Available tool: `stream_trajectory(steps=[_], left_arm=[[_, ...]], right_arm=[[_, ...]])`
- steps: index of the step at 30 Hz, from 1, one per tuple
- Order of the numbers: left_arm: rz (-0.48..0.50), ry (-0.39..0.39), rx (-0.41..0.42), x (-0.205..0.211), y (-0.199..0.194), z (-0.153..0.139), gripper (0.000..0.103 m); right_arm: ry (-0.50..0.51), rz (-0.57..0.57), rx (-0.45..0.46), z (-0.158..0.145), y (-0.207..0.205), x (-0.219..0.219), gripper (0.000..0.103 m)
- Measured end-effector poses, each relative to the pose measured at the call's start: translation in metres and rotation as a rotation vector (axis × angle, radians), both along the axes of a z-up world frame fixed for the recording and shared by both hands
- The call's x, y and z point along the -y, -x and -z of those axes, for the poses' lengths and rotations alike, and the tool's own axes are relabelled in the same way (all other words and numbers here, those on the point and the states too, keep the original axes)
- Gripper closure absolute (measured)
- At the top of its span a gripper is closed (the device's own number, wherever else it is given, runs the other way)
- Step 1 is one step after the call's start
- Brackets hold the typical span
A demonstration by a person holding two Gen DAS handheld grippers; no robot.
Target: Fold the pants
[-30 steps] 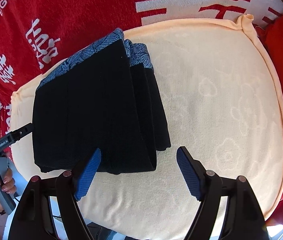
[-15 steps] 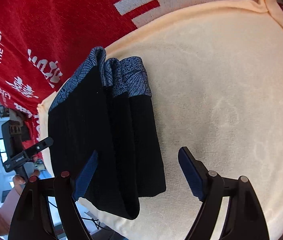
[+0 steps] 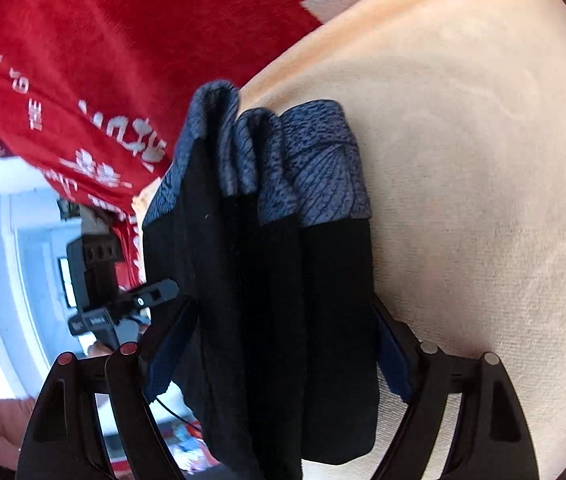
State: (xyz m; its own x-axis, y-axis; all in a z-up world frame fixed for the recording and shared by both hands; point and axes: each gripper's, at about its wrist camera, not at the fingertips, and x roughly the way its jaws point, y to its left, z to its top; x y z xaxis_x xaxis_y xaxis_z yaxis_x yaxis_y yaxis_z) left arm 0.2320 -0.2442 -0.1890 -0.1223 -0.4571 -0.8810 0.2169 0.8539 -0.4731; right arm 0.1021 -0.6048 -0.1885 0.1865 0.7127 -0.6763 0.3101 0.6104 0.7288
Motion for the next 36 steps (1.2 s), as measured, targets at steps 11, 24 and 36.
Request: stream_trajectory(steps=[11, 24, 36], left_arm=[[-0.106, 0.024, 0.071, -0.012, 0.018, -0.01, 0.015], [-0.01, 0.036, 0.186, -0.03, 0.043, -0.079, 0.041], [0.003, -0.127, 0.136, -0.115, 0.117, -0.063, 0.024]], right_arm=[[0.082, -0.052, 0.013, -0.01, -0.001, -0.013, 0.036], [0.069, 0.026, 0.057, -0.071, 0.036, -0.046, 0.056], [0.146, 0.027, -0.044, -0.042, 0.118, -0.128, 0.046]])
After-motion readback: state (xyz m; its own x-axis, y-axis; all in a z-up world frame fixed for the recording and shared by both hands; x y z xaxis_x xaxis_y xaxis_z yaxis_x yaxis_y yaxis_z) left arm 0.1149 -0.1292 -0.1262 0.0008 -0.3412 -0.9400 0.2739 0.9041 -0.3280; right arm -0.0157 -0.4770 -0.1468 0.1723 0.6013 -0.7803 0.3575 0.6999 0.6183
